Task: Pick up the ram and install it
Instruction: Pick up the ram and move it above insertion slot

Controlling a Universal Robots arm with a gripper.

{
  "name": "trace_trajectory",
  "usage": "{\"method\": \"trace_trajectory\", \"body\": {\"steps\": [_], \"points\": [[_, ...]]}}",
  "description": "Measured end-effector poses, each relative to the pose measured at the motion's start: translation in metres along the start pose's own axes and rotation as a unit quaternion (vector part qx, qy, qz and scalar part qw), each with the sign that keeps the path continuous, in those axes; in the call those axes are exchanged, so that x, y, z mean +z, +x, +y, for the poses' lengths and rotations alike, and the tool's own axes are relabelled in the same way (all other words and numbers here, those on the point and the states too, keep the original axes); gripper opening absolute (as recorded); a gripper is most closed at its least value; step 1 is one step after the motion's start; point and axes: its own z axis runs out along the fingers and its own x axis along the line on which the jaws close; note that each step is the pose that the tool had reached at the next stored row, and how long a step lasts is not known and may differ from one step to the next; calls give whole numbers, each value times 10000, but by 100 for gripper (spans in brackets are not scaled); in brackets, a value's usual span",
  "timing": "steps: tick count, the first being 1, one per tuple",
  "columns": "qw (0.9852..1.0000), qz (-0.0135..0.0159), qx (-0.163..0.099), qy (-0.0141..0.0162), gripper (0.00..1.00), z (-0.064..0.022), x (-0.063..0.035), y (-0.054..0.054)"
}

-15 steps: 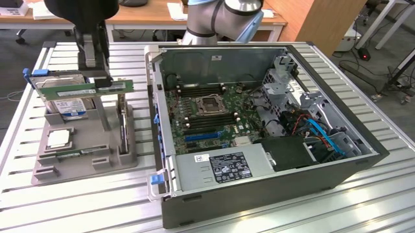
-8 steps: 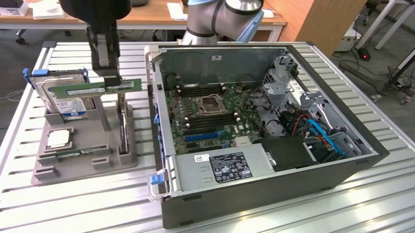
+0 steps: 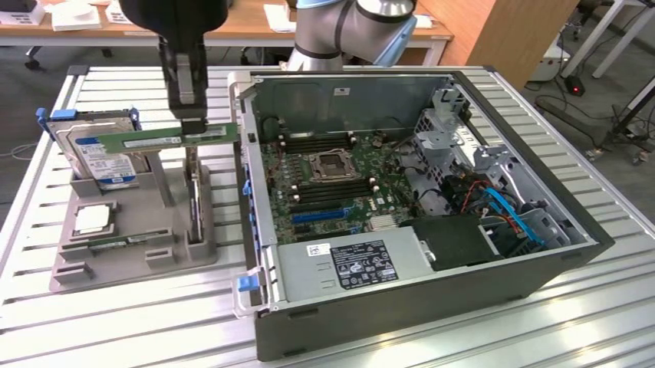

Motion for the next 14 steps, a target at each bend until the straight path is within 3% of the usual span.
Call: {"method": "trace_trajectory", "body": {"steps": [14], "points": [[10000, -74, -24, 2, 11, -302, -15, 15]]}}
